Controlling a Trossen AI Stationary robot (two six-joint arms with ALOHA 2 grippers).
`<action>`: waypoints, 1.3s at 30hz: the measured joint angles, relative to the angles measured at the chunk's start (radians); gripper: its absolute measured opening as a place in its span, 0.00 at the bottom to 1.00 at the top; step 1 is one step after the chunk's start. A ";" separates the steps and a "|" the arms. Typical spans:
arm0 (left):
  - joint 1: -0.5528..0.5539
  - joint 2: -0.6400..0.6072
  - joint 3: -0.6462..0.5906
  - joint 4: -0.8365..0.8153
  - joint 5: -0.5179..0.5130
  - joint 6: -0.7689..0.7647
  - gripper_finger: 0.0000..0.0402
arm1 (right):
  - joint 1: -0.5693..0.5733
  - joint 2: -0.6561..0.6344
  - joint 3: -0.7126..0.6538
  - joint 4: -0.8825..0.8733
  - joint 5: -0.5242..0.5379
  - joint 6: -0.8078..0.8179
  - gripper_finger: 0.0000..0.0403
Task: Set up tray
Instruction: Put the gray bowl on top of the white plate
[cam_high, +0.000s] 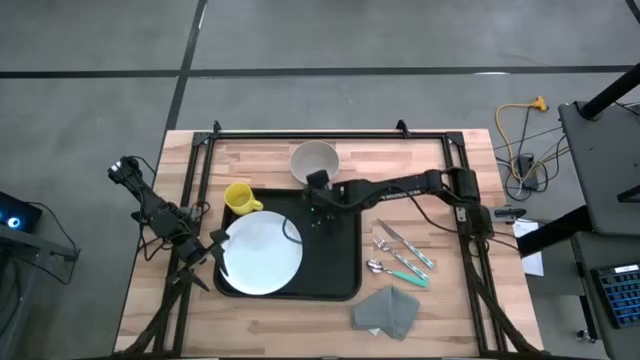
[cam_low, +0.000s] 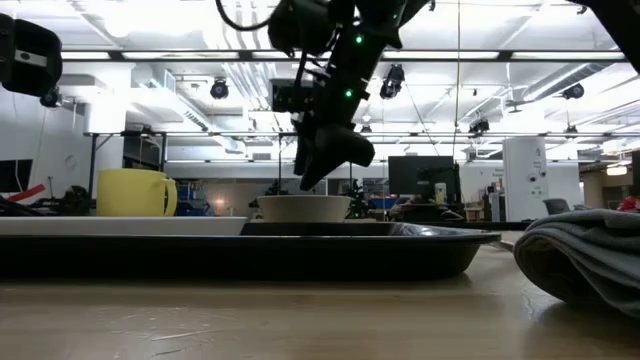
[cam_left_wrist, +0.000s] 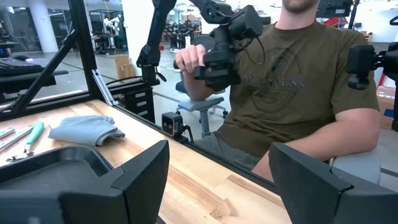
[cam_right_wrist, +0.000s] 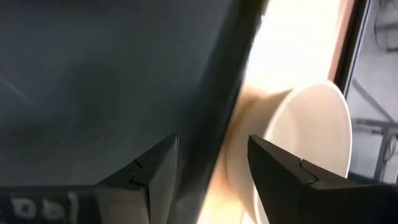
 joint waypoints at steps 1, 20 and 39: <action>0.000 0.000 0.000 0.000 0.000 0.000 0.63 | -0.010 0.000 0.000 -0.003 0.000 0.001 0.45; 0.000 0.000 0.000 0.000 0.000 0.000 0.63 | -0.115 0.000 -0.021 0.018 -0.024 0.060 0.45; 0.000 0.000 0.000 0.000 0.000 0.000 0.63 | -0.176 0.002 -0.106 0.134 -0.121 0.046 0.45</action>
